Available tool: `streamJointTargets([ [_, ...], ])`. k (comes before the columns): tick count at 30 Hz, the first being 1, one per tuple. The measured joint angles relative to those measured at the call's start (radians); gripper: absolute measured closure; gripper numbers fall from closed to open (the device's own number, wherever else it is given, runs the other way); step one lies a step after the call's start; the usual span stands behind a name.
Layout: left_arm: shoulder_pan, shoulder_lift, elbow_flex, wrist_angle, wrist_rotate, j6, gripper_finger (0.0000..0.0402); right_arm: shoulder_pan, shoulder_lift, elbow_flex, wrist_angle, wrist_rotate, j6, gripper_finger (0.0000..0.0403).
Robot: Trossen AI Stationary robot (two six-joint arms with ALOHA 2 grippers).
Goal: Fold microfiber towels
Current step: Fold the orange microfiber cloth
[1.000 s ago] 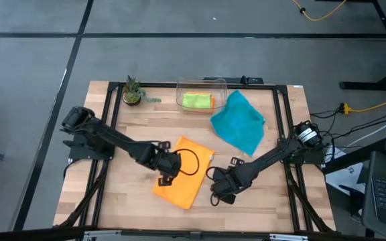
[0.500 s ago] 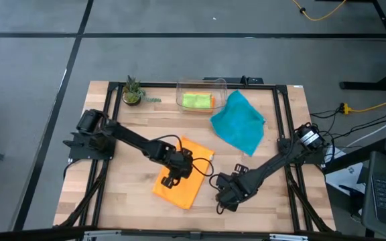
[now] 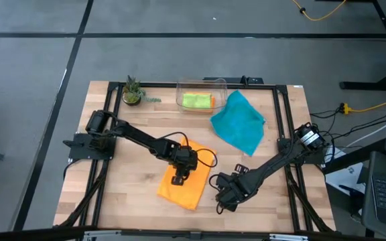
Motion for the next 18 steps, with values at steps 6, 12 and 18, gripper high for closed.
streamJointTargets([
  [6,0.002,-0.001,0.0,0.0,-0.014,-0.428,0.0303,0.0,0.0,0.0,0.003,0.0,0.0,0.0231],
  [12,-0.016,-0.005,0.001,-0.037,-0.06,-0.586,0.0303,0.0,0.0,0.0,0.009,0.0,0.003,0.0231],
  [18,-0.063,-0.007,0.002,-0.067,-0.189,-0.906,0.0304,0.0,0.0,0.0,0.01,0.0,0.037,0.0231],
])
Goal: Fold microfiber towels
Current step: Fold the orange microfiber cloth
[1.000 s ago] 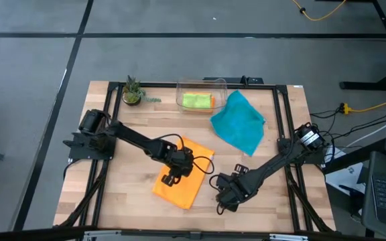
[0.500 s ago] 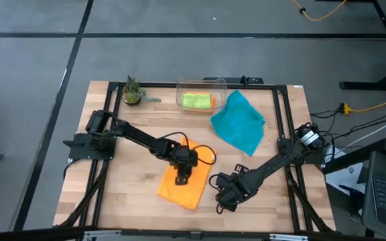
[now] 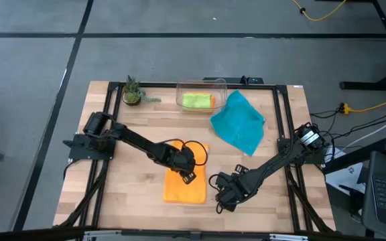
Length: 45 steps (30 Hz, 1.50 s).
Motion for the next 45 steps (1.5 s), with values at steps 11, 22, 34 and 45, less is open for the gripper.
streamJointTargets([
  [11,-0.08,-0.047,0.013,-0.058,-0.19,-0.129,0.0326,0.0,0.0,0.0,0.0,0.0,-0.014,0.0231],
  [22,-0.088,-0.169,0.052,-0.051,-0.216,0.331,0.0324,0.009,0.0,0.0,0.0,0.0,-0.013,0.0231],
  [34,-0.104,-0.168,0.053,-0.082,-0.158,0.406,0.0295,0.007,0.0,0.0,0.004,0.032,-0.015,0.0231],
  [45,-0.166,-0.252,0.055,-0.255,-0.144,0.352,0.0269,-0.024,0.0,0.0,0.022,0.061,-0.098,0.0231],
])
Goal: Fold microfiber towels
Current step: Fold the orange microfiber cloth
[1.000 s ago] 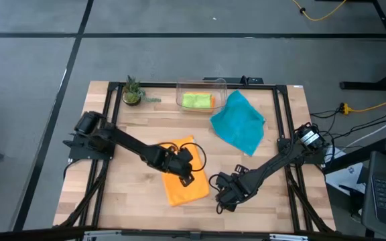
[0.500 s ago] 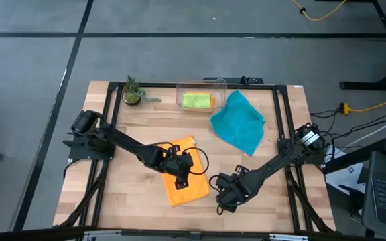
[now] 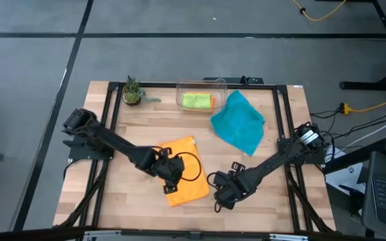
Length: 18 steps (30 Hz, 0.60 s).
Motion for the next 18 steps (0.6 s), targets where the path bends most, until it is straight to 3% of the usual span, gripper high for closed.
streamJointTargets([
  [6,-0.05,-0.022,0.0,-0.031,-0.013,0.009,0.027,-0.019,0.0,0.0,0.007,-0.005,-0.048,0.0231],
  [18,-0.086,-0.017,0.0,-0.042,-0.019,0.185,0.0271,-0.051,0.0,0.0,0.0,-0.001,-0.093,0.0229],
])
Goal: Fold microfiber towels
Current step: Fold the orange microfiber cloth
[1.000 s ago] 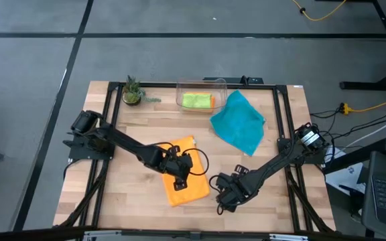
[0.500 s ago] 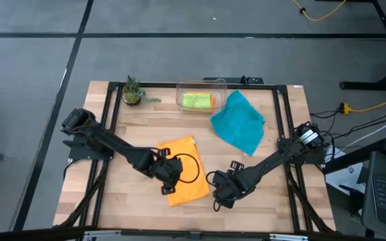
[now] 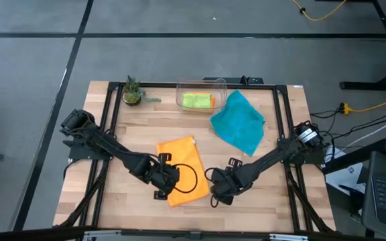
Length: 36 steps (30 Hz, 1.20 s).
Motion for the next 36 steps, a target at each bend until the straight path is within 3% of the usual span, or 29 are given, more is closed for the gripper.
streamJointTargets([
  [13,0.027,0.0,0.0,-0.003,-0.017,-0.088,0.0236,-0.034,0.0,0.0,-0.005,0.002,-0.172,0.012],
  [20,0.027,0.0,0.0,0.036,-0.013,-0.195,0.0236,-0.03,0.0,0.0,-0.005,0.002,-0.217,0.0112],
  [23,0.024,0.0,0.0,0.1,0.091,-0.198,0.0236,-0.005,0.0,0.0,-0.003,0.045,-0.337,0.0112],
  [26,-0.024,0.0,0.0,0.233,0.106,-0.157,0.0236,0.039,0.0,0.0,-0.007,0.137,-0.49,0.0112],
  [30,-0.118,0.0,0.0,0.391,0.013,-0.101,0.0236,0.088,-0.001,0.0,0.061,0.161,-0.568,0.0112],
  [36,-0.248,0.043,0.021,0.407,-0.145,-0.149,0.0237,0.127,-0.001,0.0,0.258,0.152,-0.717,0.0112],
])
